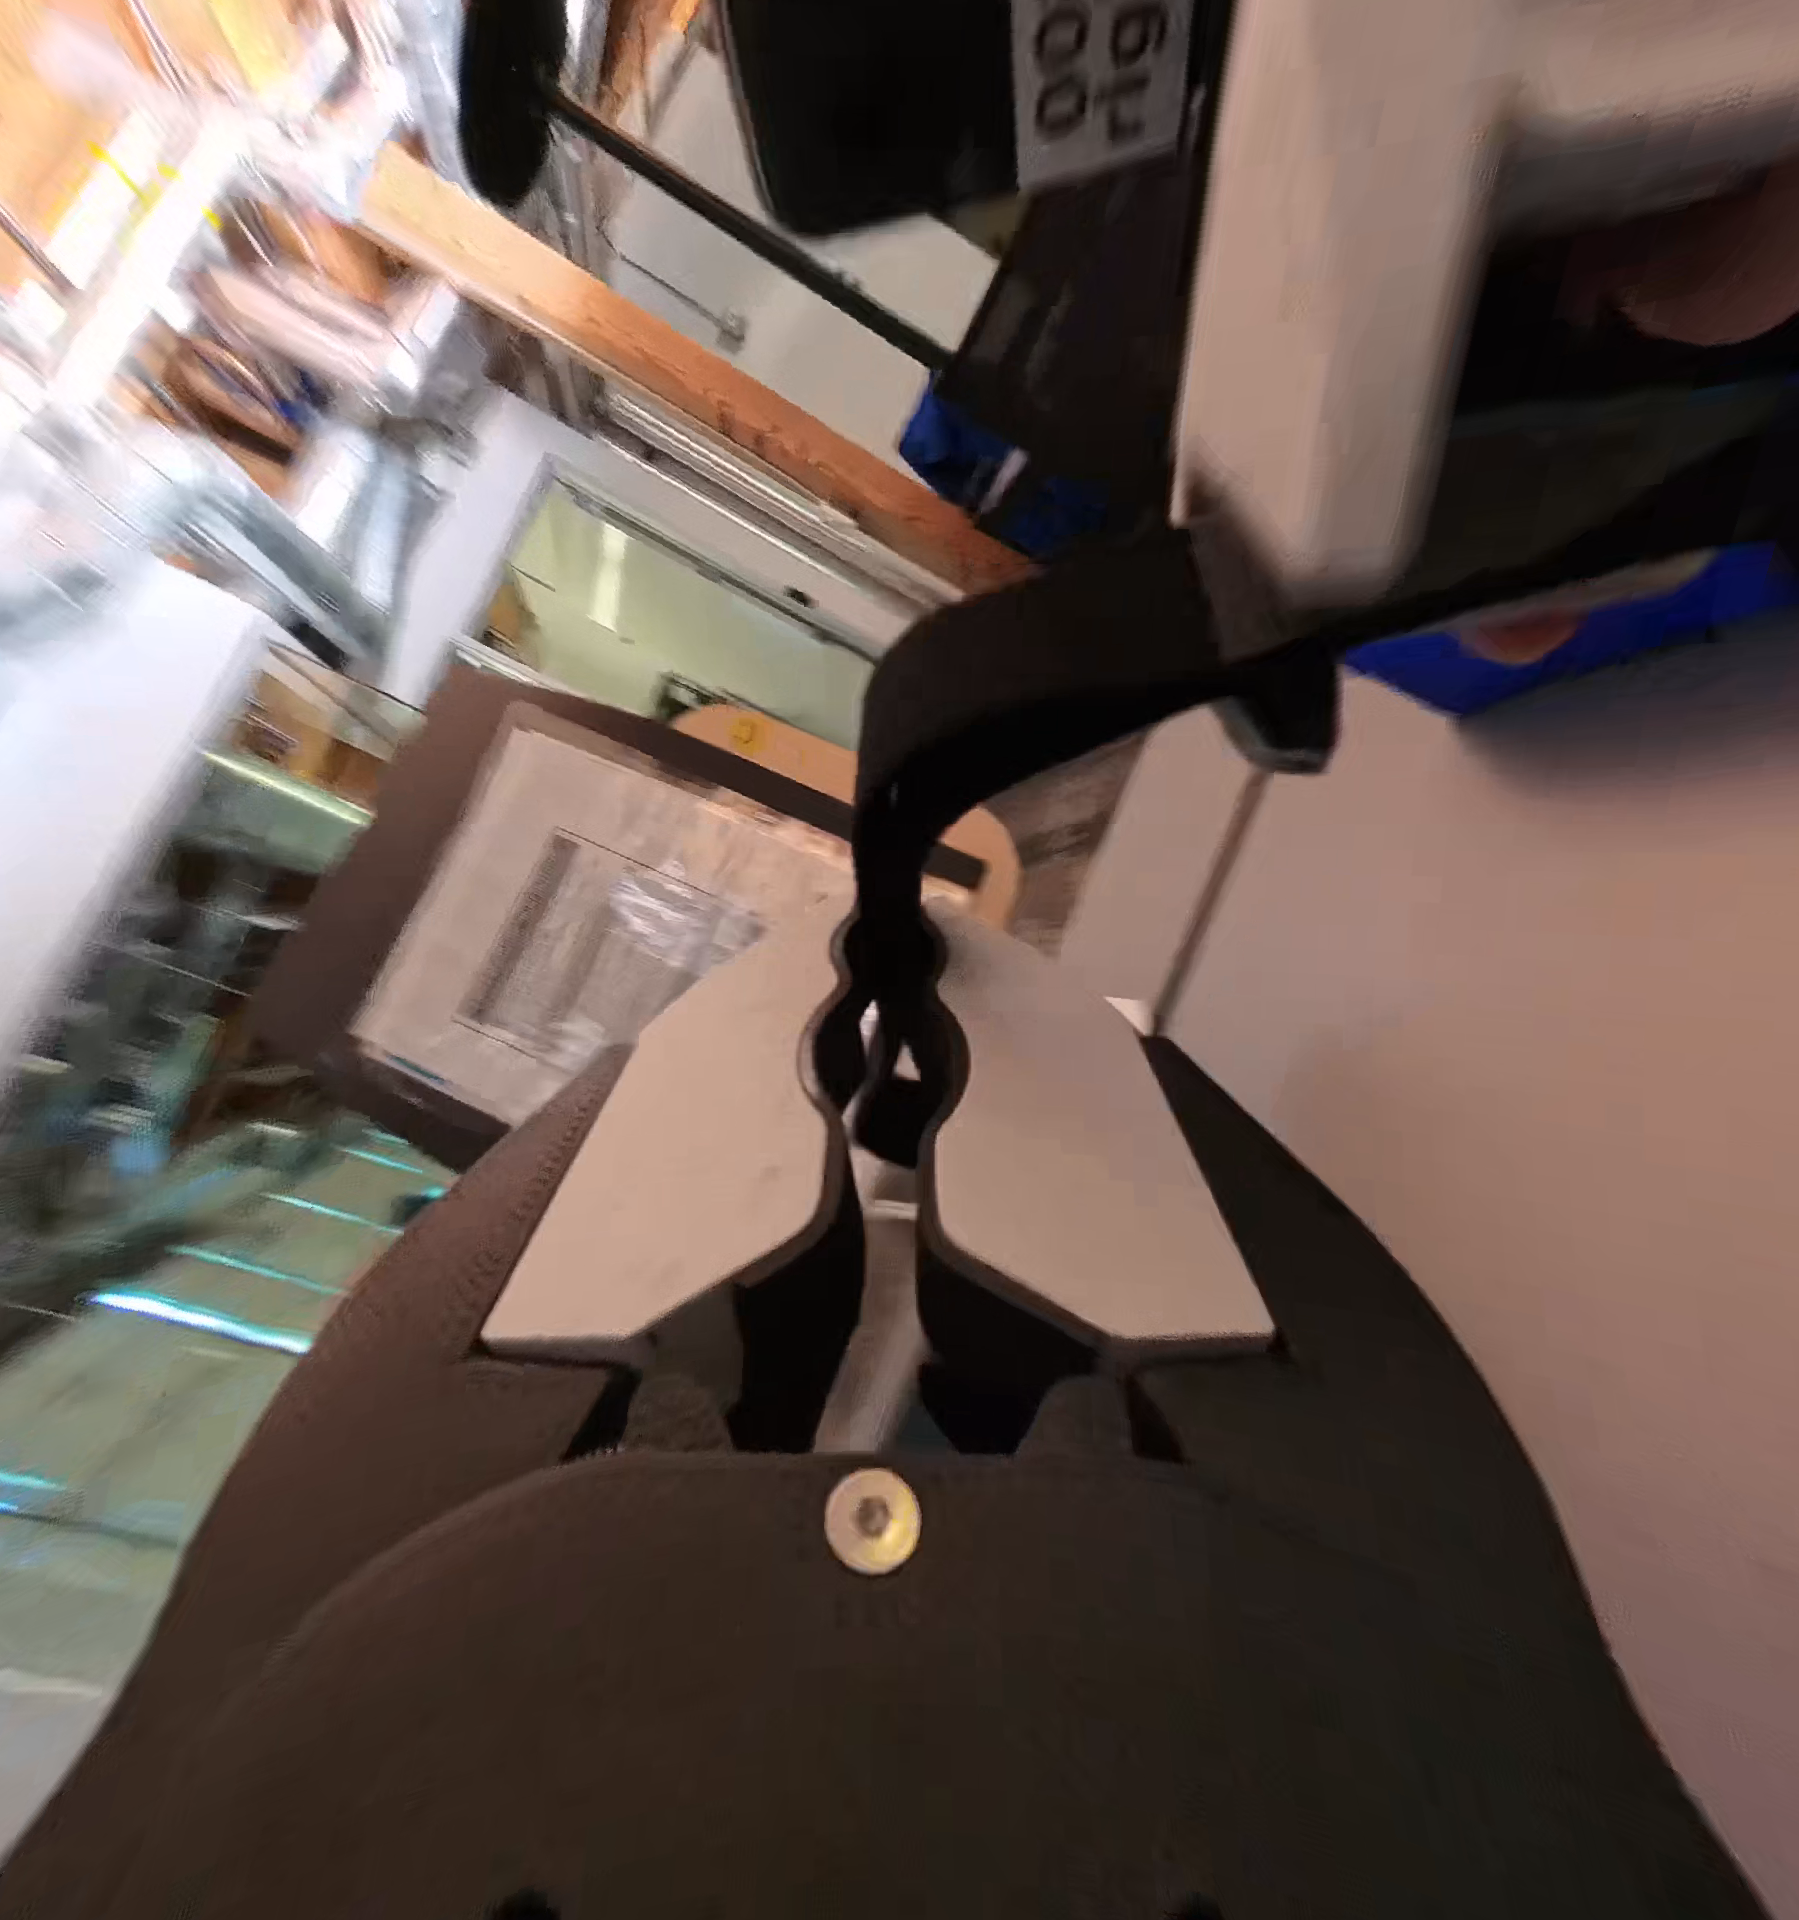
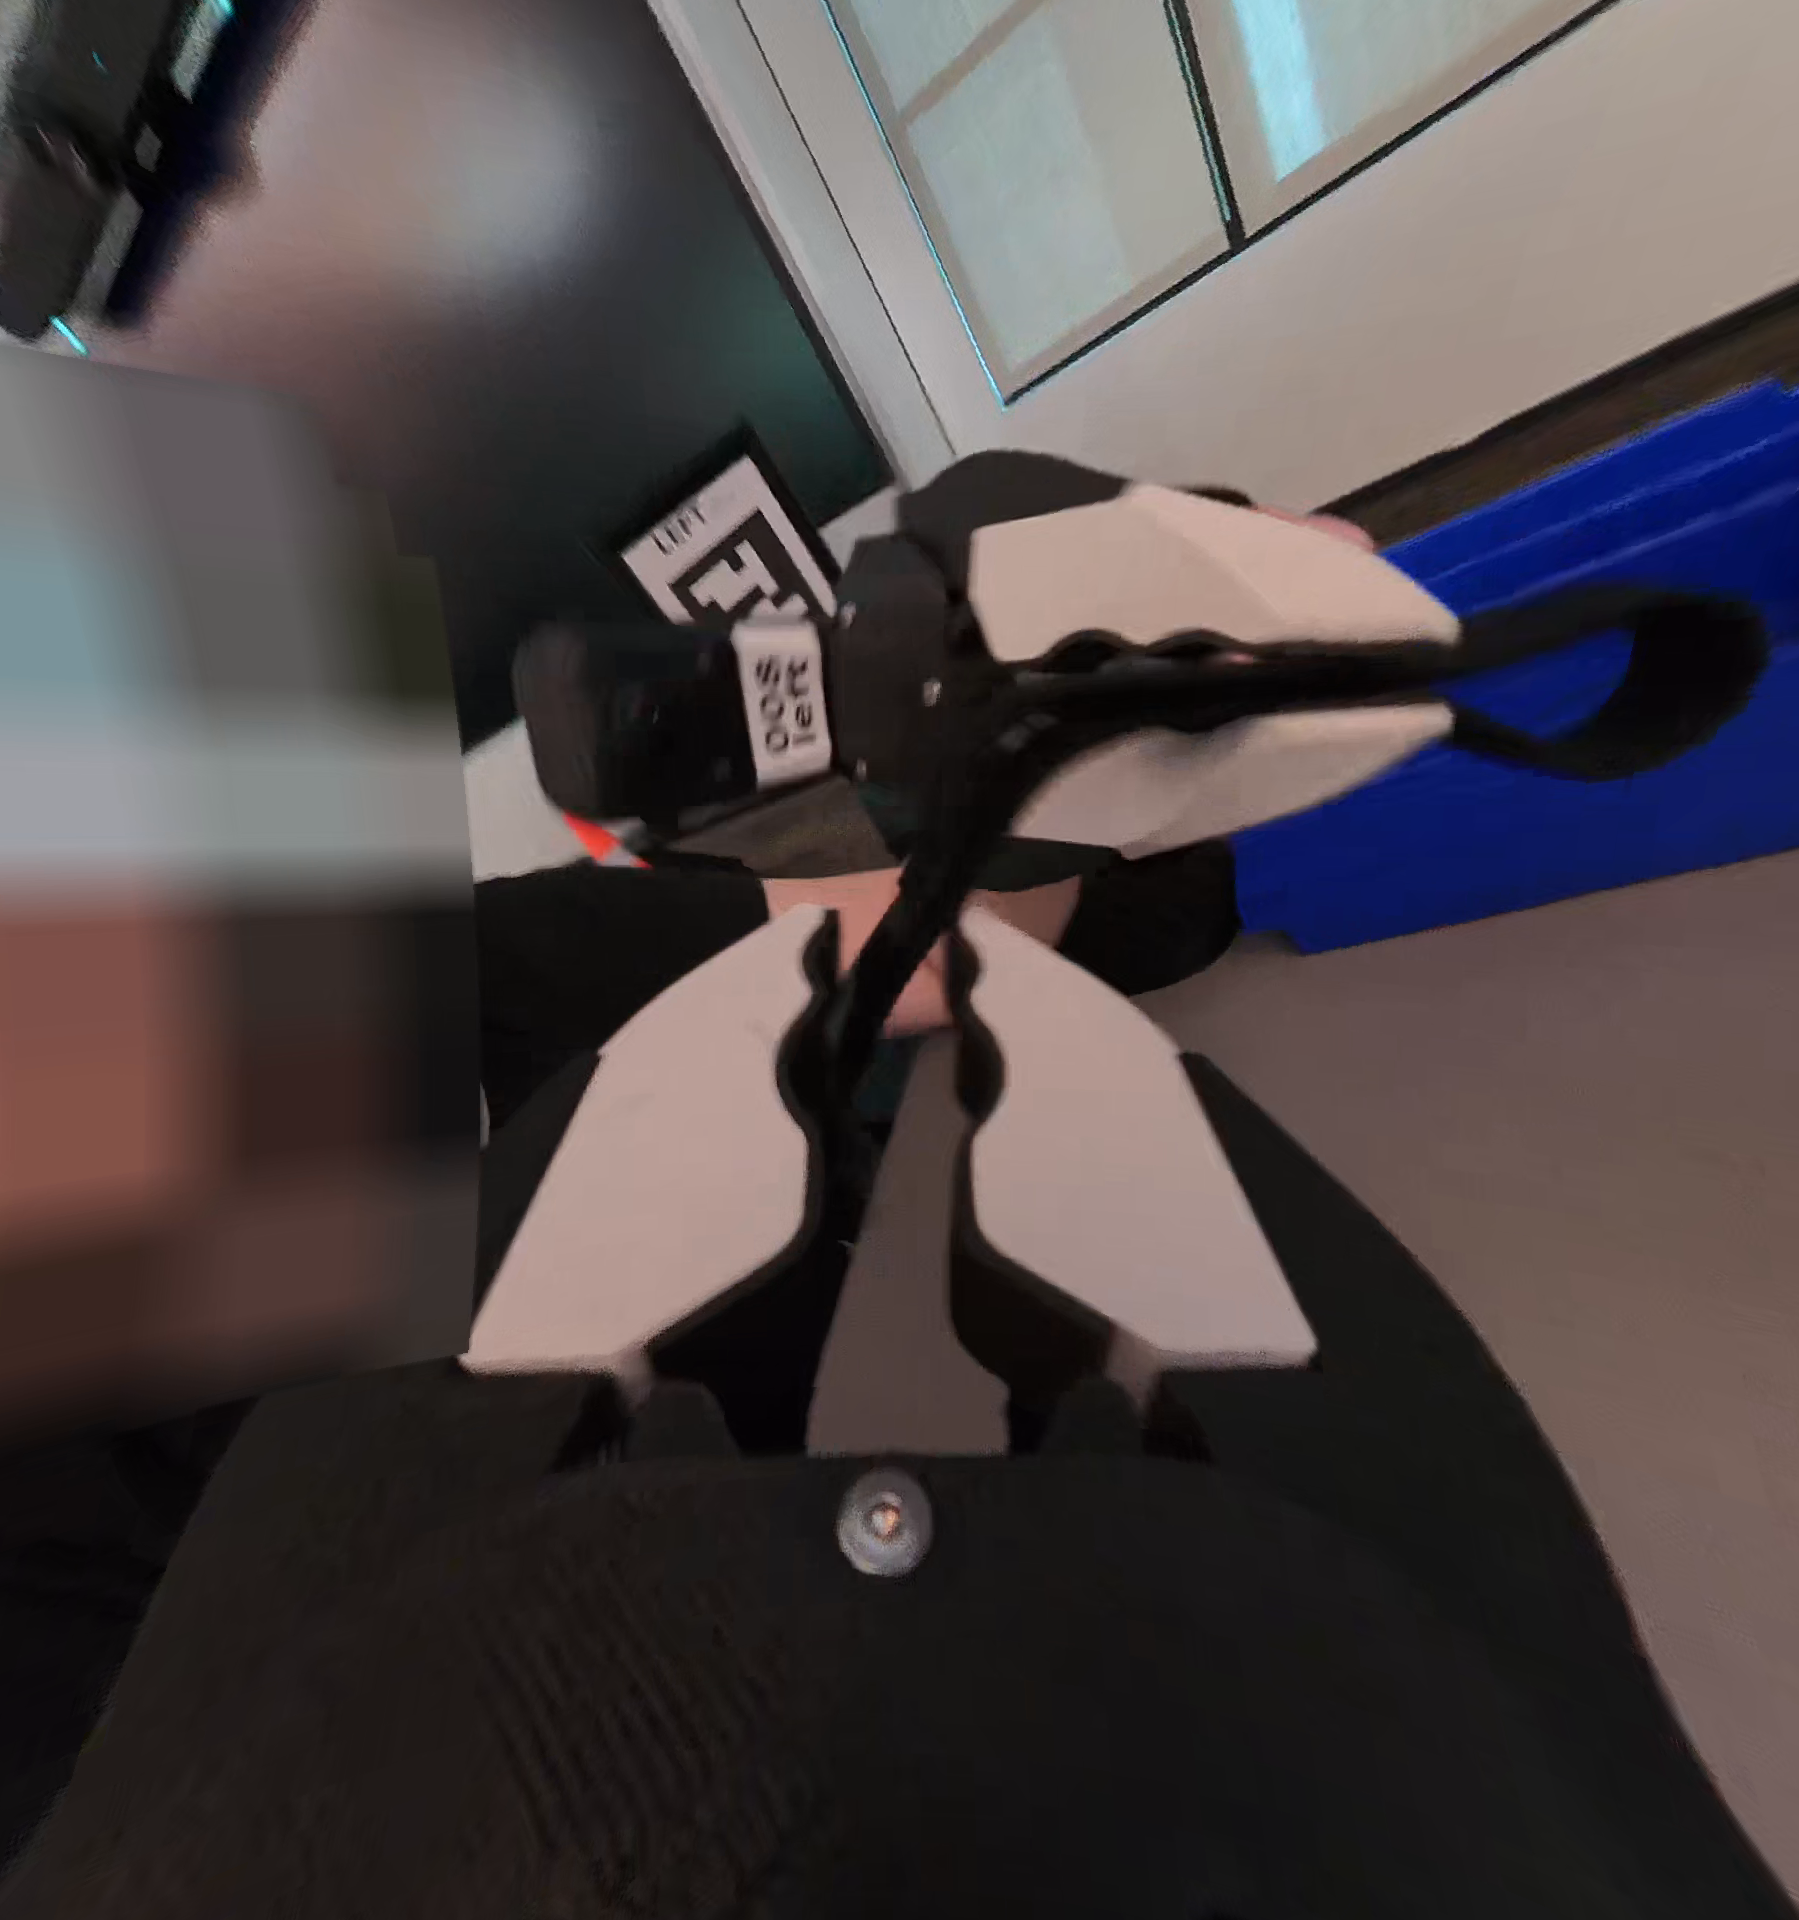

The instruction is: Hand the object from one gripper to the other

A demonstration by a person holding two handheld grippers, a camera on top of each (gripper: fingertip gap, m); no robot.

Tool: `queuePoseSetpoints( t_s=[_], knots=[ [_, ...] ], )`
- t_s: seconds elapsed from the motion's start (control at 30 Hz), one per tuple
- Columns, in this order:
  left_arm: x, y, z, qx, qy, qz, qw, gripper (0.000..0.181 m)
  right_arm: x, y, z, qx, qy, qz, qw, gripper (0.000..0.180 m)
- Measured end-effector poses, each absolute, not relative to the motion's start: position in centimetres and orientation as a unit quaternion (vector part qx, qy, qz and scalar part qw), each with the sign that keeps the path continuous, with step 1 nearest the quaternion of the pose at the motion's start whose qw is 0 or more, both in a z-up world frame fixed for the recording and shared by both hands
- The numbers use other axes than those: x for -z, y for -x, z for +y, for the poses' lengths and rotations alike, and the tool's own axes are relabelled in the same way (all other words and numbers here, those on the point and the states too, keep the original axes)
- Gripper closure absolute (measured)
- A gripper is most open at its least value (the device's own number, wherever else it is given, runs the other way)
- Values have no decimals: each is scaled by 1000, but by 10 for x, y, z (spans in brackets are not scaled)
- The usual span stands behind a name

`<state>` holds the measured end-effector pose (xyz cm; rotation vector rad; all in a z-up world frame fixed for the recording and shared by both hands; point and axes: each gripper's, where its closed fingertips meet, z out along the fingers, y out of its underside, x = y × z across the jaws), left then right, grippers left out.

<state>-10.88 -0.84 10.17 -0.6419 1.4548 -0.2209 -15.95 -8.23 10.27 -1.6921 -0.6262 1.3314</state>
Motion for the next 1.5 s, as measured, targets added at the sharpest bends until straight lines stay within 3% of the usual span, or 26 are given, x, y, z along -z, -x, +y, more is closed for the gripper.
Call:
queuePoseSetpoints(
  t_s=[0.03,0.17,0.27,0.37,0.53,0.77,0.93,1.07,1.23,1.27,1.43,1.5],
  knots=[
    [-104,110,-10,156,319,647,675,176,-110,160,-85,-501,678,-270,464,144],
    [-133,124,-19,428,420,577,555,176,-162,150,-92,-257,582,-336,694,117],
    [-151,138,-16,579,455,506,449,176,-191,137,-109,20,426,-355,832,124],
    [-157,143,-9,663,473,449,368,176,-179,150,-115,285,303,-406,814,131],
    [-158,142,-14,729,474,410,276,176,-130,166,-65,513,279,-459,669,131],
    [-160,143,-22,778,467,371,198,176,-130,152,-49,548,297,-391,677,130],
    [-159,141,-26,788,461,364,183,176,-130,151,-48,480,346,-373,714,135],
    [-160,140,-29,791,455,365,183,176,-133,151,-51,445,366,-355,736,153],
    [-165,142,-34,803,437,364,178,176,-144,139,-55,455,378,-329,737,156],
    [-165,142,-35,803,438,365,176,172,-148,136,-57,461,374,-326,735,156],
    [-142,128,-60,759,472,432,118,108,-174,92,-66,487,417,-282,714,160],
    [-132,127,-79,750,460,470,75,116,-184,70,-74,488,430,-256,715,161]
  ],
)
